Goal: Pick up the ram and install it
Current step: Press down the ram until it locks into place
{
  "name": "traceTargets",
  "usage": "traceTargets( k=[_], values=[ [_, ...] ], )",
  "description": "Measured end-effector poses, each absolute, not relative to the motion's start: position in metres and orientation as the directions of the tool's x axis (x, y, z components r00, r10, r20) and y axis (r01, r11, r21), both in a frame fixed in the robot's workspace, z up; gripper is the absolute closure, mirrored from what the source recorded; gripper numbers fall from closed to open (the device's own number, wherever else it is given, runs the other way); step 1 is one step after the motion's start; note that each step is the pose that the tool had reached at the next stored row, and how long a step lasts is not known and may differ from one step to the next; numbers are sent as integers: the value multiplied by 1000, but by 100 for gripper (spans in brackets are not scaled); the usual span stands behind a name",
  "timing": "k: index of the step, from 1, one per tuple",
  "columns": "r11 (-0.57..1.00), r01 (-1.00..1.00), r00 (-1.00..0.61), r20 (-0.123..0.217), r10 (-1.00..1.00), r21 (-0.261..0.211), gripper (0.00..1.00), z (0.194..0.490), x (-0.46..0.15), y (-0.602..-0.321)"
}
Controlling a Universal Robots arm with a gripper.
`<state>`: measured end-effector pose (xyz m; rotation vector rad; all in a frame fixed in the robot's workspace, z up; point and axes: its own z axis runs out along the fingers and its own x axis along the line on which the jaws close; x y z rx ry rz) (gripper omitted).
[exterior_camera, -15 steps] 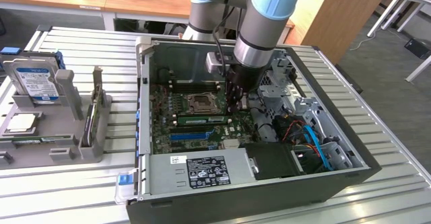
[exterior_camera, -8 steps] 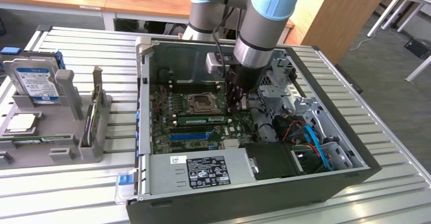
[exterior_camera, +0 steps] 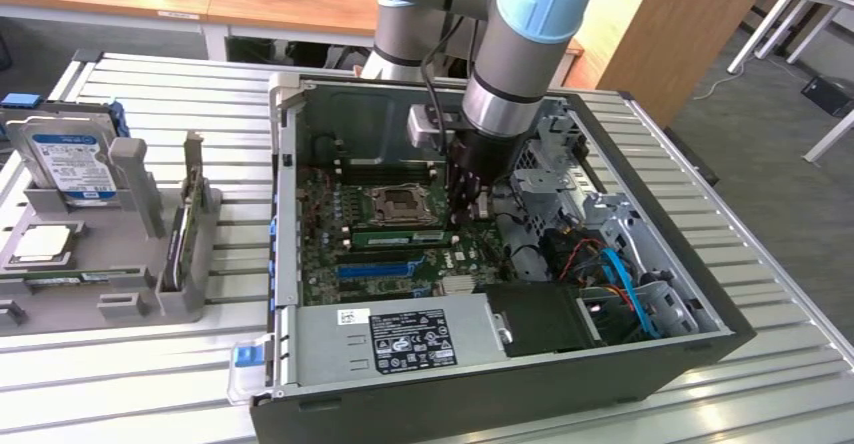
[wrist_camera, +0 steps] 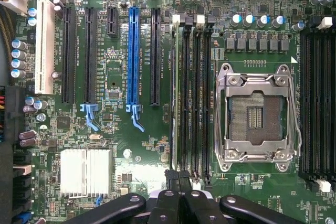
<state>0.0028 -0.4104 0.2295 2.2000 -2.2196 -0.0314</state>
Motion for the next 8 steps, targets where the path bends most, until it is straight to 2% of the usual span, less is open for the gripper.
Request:
traceTargets(
  k=[8],
  values=[
    [9,-1000,-9,-3,-1000,26,89,228,3,-410]
  ],
)
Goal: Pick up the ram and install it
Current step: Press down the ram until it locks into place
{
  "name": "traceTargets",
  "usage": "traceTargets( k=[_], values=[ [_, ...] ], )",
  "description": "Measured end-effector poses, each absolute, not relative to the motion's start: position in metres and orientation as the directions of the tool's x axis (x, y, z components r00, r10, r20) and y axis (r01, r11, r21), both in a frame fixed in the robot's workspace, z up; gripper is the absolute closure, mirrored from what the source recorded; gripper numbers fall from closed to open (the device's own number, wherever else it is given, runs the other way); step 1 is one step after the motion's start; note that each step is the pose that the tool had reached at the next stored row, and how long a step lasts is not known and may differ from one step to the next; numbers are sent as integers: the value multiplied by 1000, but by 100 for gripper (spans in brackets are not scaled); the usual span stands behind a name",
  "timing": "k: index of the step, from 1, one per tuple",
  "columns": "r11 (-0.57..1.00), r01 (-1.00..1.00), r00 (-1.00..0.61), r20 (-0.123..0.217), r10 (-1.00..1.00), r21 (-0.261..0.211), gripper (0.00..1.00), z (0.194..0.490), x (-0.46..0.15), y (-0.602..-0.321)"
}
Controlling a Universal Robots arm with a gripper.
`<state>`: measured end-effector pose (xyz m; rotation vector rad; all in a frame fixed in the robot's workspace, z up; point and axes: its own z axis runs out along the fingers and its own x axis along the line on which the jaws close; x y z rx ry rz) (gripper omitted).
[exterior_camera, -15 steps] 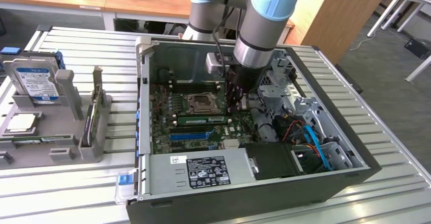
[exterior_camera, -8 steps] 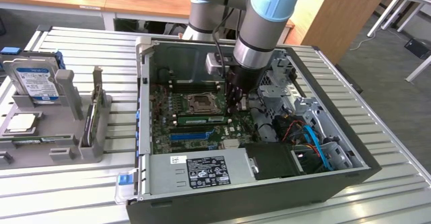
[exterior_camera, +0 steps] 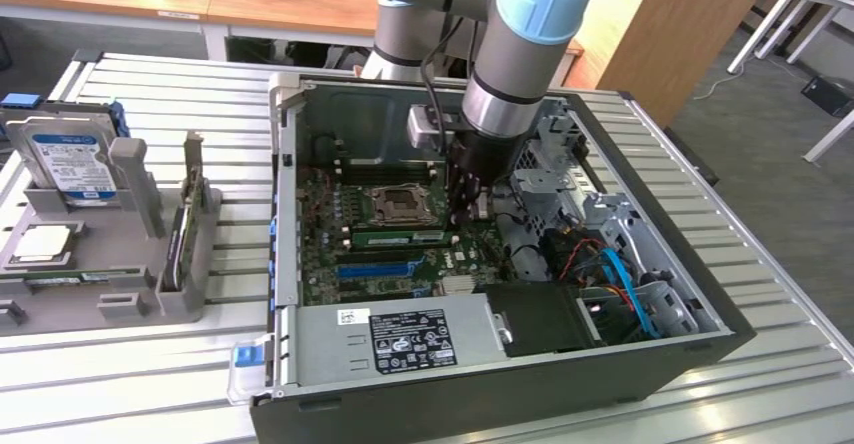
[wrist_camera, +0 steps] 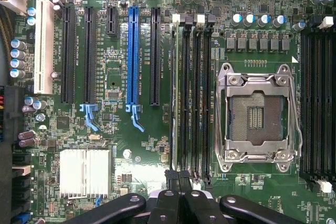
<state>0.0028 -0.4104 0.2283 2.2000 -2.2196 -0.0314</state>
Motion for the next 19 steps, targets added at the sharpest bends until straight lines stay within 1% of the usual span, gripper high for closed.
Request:
traceTargets(
  k=[19],
  values=[
    [9,-1000,-9,-3,-1000,26,89,226,3,-410]
  ],
)
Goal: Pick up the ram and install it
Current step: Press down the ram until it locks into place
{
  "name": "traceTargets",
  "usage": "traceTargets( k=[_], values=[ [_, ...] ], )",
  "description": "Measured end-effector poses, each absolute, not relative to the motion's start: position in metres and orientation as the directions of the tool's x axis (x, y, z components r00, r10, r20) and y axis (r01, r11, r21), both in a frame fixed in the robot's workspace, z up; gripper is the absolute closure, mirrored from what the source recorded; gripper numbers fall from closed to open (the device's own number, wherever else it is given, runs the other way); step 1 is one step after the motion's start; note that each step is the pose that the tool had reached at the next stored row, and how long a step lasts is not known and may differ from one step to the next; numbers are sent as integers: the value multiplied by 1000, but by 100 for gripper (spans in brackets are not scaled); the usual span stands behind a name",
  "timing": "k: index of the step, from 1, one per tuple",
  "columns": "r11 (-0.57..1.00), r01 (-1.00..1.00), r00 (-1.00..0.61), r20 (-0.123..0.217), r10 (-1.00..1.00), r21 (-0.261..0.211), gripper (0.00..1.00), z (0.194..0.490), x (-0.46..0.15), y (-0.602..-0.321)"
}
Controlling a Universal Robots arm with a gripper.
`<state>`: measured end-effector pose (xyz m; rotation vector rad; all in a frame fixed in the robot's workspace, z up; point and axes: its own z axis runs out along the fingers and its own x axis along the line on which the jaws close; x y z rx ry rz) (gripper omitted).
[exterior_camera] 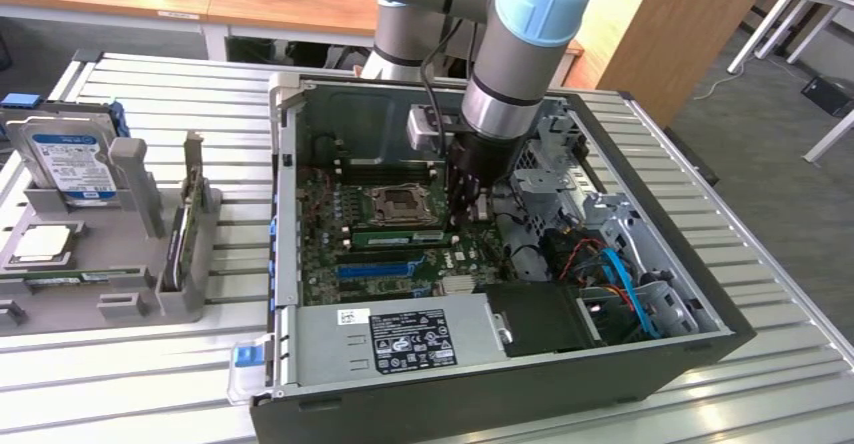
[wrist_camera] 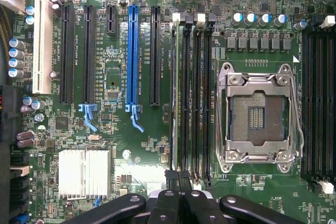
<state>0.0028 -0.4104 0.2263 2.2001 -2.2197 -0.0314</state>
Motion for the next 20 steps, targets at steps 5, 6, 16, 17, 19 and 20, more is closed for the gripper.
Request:
traceTargets(
  k=[5,6,16,17,19,20],
  values=[
    [9,-1000,-9,-3,-1000,25,89,225,3,-410],
    [9,-1000,-9,-3,-1000,25,89,225,3,-410],
    [9,-1000,-9,-3,-1000,24,89,224,3,-410],
    [9,-1000,-9,-3,-1000,23,89,224,3,-410],
    [9,-1000,-9,-2,-1000,23,89,224,3,-410],
    [9,-1000,-9,-3,-1000,23,89,224,3,-410]
  ],
)
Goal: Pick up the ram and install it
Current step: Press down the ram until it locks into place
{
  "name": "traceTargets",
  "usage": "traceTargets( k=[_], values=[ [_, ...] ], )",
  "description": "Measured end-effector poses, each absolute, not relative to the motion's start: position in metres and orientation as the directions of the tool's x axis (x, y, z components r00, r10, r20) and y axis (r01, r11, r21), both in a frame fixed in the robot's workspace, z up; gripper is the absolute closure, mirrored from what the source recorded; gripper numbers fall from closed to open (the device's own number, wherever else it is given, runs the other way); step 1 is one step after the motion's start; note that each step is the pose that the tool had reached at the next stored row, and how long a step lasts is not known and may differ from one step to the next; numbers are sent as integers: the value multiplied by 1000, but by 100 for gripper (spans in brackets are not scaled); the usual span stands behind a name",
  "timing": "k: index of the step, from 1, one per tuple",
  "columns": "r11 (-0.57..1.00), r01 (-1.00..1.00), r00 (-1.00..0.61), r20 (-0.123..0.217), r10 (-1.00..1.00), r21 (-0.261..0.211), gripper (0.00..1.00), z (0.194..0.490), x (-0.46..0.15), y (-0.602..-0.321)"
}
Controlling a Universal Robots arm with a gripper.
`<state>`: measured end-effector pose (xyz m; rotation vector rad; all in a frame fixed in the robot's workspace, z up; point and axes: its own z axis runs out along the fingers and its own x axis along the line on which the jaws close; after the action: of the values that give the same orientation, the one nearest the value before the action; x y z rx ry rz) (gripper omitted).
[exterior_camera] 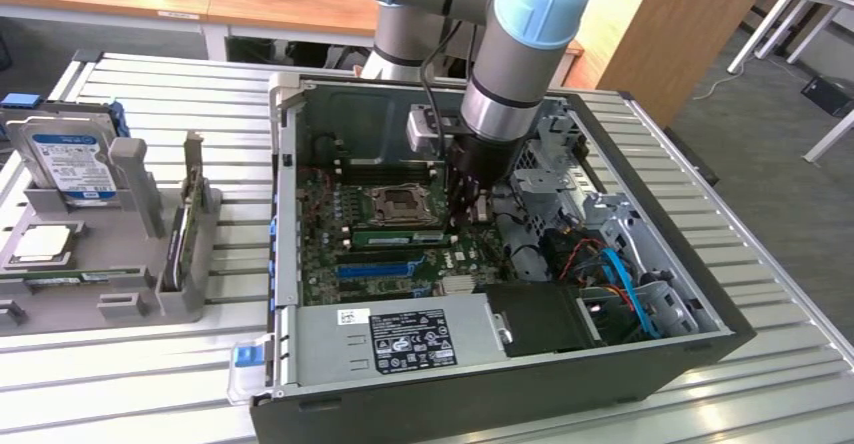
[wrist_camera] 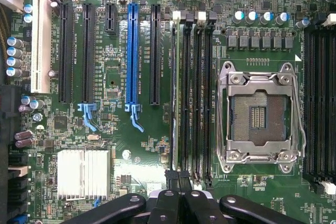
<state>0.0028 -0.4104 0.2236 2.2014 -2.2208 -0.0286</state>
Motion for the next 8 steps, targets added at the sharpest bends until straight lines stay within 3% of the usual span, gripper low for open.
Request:
traceTargets(
  k=[8],
  values=[
    [9,-1000,-9,-3,-1000,21,89,223,3,-410]
  ],
)
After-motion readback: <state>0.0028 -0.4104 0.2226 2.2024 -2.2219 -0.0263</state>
